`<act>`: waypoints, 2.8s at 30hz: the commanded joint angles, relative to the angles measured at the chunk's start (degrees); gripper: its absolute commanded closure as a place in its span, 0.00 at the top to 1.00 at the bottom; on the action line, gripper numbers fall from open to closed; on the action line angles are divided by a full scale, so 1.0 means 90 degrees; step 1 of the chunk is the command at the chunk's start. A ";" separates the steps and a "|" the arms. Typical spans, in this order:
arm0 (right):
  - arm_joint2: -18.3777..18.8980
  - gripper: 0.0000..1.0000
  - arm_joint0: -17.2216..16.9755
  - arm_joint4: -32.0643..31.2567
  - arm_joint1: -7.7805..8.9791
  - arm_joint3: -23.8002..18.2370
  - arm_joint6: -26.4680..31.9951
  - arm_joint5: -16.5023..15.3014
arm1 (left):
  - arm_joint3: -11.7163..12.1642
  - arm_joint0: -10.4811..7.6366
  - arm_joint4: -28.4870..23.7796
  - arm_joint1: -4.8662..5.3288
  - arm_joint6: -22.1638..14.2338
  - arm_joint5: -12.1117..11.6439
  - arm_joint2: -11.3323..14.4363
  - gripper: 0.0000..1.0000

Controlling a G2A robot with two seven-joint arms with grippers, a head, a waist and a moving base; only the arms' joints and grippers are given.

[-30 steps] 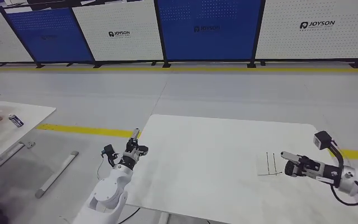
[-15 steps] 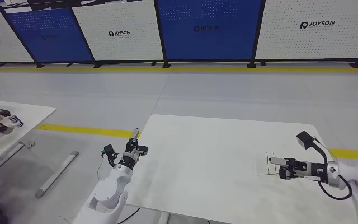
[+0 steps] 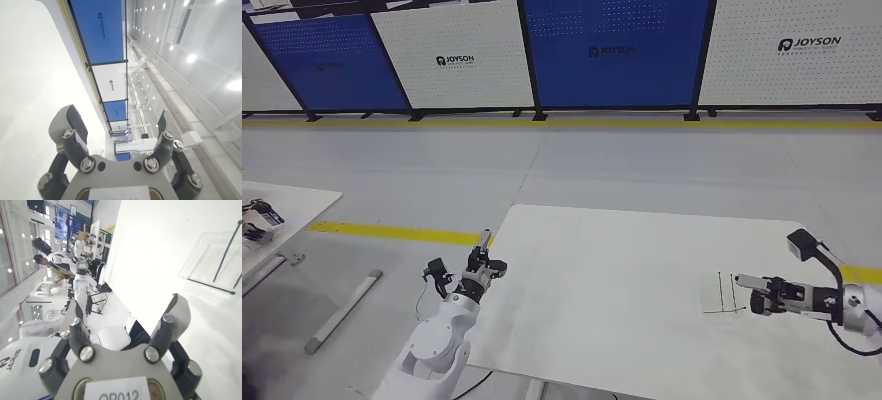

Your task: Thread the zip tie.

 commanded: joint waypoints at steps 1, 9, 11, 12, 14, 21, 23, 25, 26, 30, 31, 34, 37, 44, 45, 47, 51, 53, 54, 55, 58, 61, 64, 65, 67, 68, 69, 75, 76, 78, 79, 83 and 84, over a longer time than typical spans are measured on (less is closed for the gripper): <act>-0.0055 1.00 0.0086 0.0020 0.0114 0.0127 0.0000 0.0046 | 0.0000 0.0000 0.0000 0.0000 0.0000 0.0000 0.0000 1.00; -0.1167 1.00 0.0715 0.0265 0.0480 0.1005 0.0000 0.0100 | 0.0000 0.0000 0.0000 0.0000 0.0000 0.0000 0.0000 1.00; -0.1536 1.00 0.0951 0.0351 0.0534 0.1334 0.0000 0.0008 | 0.0000 0.0000 0.0000 0.0000 0.0000 0.0000 0.0000 1.00; -0.1684 1.00 0.1049 0.0365 0.0555 0.1473 0.0000 -0.0021 | 0.0000 0.0000 0.0000 0.0000 0.0000 0.0000 0.0000 1.00; -0.2049 1.00 0.1241 0.0410 0.0587 0.1716 0.0000 -0.0083 | 0.0000 0.0000 0.0000 0.0000 0.0000 0.0000 0.0000 1.00; -0.2346 1.00 0.1507 0.0401 0.0618 0.2004 0.0000 -0.0019 | 0.0000 0.0000 0.0000 0.0000 0.0000 0.0000 0.0000 1.00; -0.2346 1.00 0.1507 0.0401 0.0618 0.2004 0.0000 -0.0019 | 0.0000 0.0000 0.0000 0.0000 0.0000 0.0000 0.0000 1.00; -0.2346 1.00 0.1507 0.0401 0.0618 0.2004 0.0000 -0.0019 | 0.0000 0.0000 0.0000 0.0000 0.0000 0.0000 0.0000 1.00; -0.2346 1.00 0.1507 0.0401 0.0618 0.2004 0.0000 -0.0019 | 0.0000 0.0000 0.0000 0.0000 0.0000 0.0000 0.0000 1.00; -0.2346 1.00 0.1507 0.0401 0.0618 0.2004 0.0000 -0.0019 | 0.0000 0.0000 0.0000 0.0000 0.0000 0.0000 0.0000 1.00; -0.2324 1.00 0.1515 0.0406 0.0619 0.1981 -0.0054 -0.0102 | 0.0000 0.0000 0.0000 0.0000 0.0000 0.0000 0.0000 1.00; -0.2287 1.00 0.1426 0.0271 0.0642 0.1993 -0.0146 -0.0524 | 0.0000 0.0000 0.0000 0.0000 0.0000 0.0000 0.0000 1.00; -0.2390 1.00 0.1394 0.0058 0.0634 0.2000 -0.0174 -0.0641 | 0.0000 0.0000 0.0000 0.0000 0.0000 0.0000 0.0000 1.00; -0.2788 1.00 0.1505 -0.0277 0.0518 0.2151 -0.0431 -0.0549 | 0.0000 0.0000 0.0000 0.0000 0.0000 0.0000 0.0000 1.00; -0.2817 1.00 0.1539 -0.0285 0.0501 0.2203 -0.0498 -0.0450 | 0.0000 0.0000 0.0000 0.0000 0.0000 0.0000 0.0000 1.00; -0.2829 1.00 0.1549 -0.0279 0.0495 0.2209 -0.0503 -0.0433 | 0.0000 0.0000 0.0000 0.0000 0.0000 0.0000 0.0000 1.00; -0.2829 1.00 0.1549 -0.0279 0.0495 0.2209 -0.0503 -0.0433 | 0.0000 0.0000 0.0000 0.0000 0.0000 0.0000 0.0000 1.00; -0.2829 1.00 0.1549 -0.0279 0.0495 0.2209 -0.0503 -0.0433 | 0.0000 0.0000 0.0000 0.0000 0.0000 0.0000 0.0000 1.00; -0.2829 1.00 0.1549 -0.0279 0.0495 0.2209 -0.0503 -0.0433 | 0.0000 0.0000 0.0000 0.0000 0.0000 0.0000 0.0000 1.00; -0.2829 1.00 0.1549 -0.0279 0.0495 0.2209 -0.0503 -0.0433 | 0.0000 0.0000 0.0000 0.0000 0.0000 0.0000 0.0000 1.00; -0.2816 1.00 0.1542 -0.0248 0.0493 0.2231 -0.0561 -0.0417 | 0.0000 0.0000 0.0000 0.0000 0.0000 0.0000 0.0000 1.00; -0.2815 1.00 0.1473 -0.0329 0.0482 0.2149 -0.0909 -0.0340 | 0.0000 0.0000 0.0000 0.0000 0.0000 0.0000 0.0000 1.00; -0.2826 1.00 0.1462 -0.0599 0.0488 0.1980 -0.1144 -0.0101 | 0.0000 0.0000 0.0000 0.0000 0.0000 0.0000 0.0000 1.00; -0.2835 1.00 0.1457 -0.0692 0.0490 0.1925 -0.1212 -0.0025 | 0.0000 0.0000 0.0000 0.0000 0.0000 0.0000 0.0000 1.00; -0.2830 1.00 0.1428 -0.0805 0.0488 0.1832 -0.1425 0.0143 | 0.0000 0.0000 0.0000 0.0000 0.0000 0.0000 0.0000 1.00; -0.2831 1.00 0.1418 -0.0805 0.0487 0.1816 -0.1438 0.0157 | 0.0000 0.0000 0.0000 0.0000 0.0000 0.0000 0.0000 1.00; -0.2831 1.00 0.1418 -0.0805 0.0487 0.1816 -0.1438 0.0157 | 0.0000 0.0000 0.0000 0.0000 0.0000 0.0000 0.0000 1.00; -0.2831 1.00 0.1418 -0.0805 0.0487 0.1816 -0.1438 0.0157 | 0.0000 0.0000 0.0000 0.0000 0.0000 0.0000 0.0000 1.00; -0.2831 1.00 0.1418 -0.0805 0.0487 0.1816 -0.1438 0.0157 | 0.0000 0.0000 0.0000 0.0000 0.0000 0.0000 0.0000 1.00; -0.2831 1.00 0.1418 -0.0805 0.0487 0.1816 -0.1438 0.0157 | 0.0000 0.0000 0.0000 0.0000 0.0000 0.0000 0.0000 1.00; -0.2835 1.00 0.1415 -0.0765 0.0484 0.1762 -0.1402 0.0104 | 0.0000 0.0000 0.0000 0.0000 0.0000 0.0000 0.0000 1.00; -0.2703 1.00 0.1405 -0.0682 0.0517 0.1666 -0.1235 -0.0054 | 0.0000 0.0000 0.0000 0.0000 0.0000 0.0000 0.0000 1.00; -0.2680 1.00 0.1403 -0.0656 0.0525 0.1637 -0.1145 -0.0085 | 0.0000 0.0000 0.0000 0.0000 0.0000 0.0000 0.0000 1.00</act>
